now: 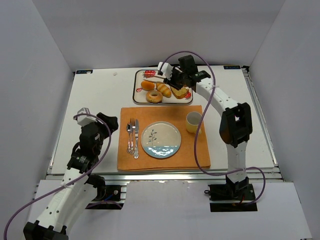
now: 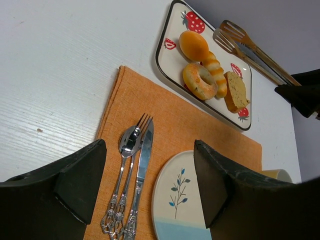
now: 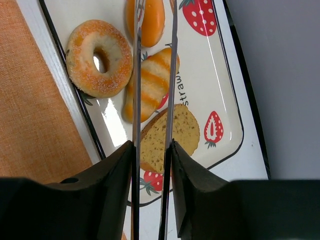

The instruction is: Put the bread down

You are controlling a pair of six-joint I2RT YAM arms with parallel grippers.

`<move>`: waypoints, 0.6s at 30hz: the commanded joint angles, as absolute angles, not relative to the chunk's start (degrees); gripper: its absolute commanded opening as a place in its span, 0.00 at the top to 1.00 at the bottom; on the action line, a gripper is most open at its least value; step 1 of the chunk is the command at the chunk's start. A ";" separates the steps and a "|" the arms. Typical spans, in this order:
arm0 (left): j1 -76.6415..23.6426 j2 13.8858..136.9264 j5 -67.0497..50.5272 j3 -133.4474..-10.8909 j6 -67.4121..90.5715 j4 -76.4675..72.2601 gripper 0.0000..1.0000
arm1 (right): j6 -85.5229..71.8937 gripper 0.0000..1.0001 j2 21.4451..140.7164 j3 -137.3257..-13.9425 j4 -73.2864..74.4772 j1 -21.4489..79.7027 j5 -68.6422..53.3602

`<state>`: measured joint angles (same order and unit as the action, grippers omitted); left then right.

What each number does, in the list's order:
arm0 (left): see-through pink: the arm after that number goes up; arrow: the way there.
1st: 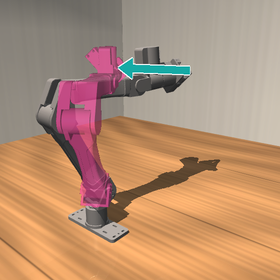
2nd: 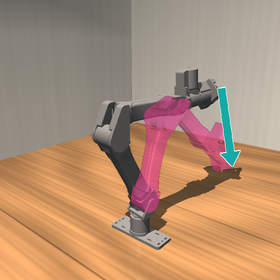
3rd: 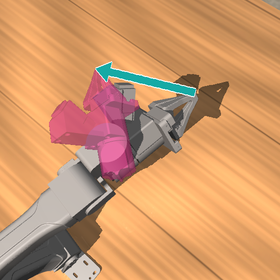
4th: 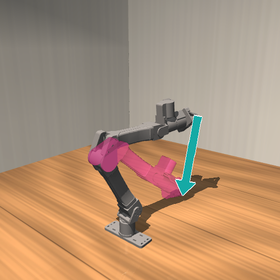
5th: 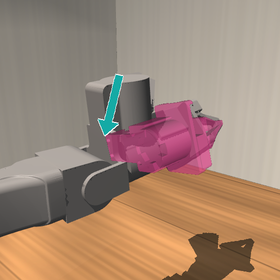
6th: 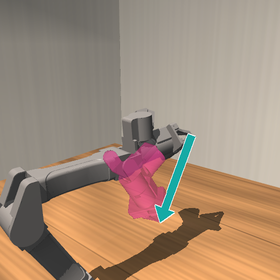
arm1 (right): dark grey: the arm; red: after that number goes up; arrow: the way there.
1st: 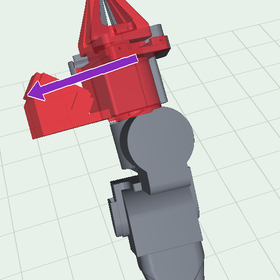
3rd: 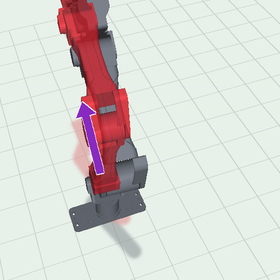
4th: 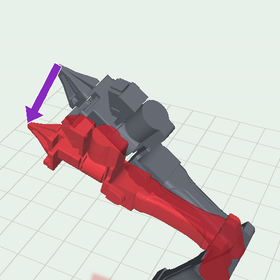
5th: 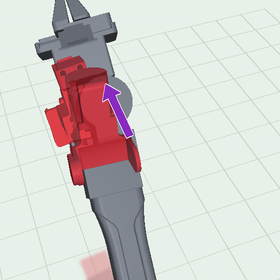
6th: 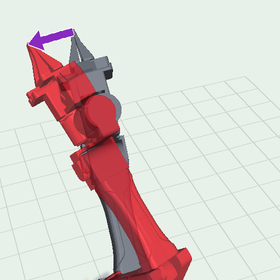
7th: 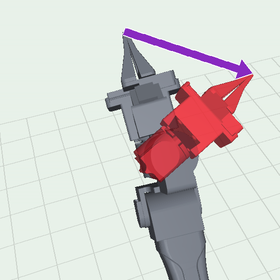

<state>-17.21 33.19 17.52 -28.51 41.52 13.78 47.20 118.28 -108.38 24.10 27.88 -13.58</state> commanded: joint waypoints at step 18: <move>-17.05 35.68 18.90 -28.83 42.10 13.45 0.20 | 48.25 0.53 124.19 -114.00 22.41 28.13 -12.92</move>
<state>-17.21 35.68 18.06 -28.45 41.89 14.35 47.29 124.22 -111.79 24.08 27.90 -13.17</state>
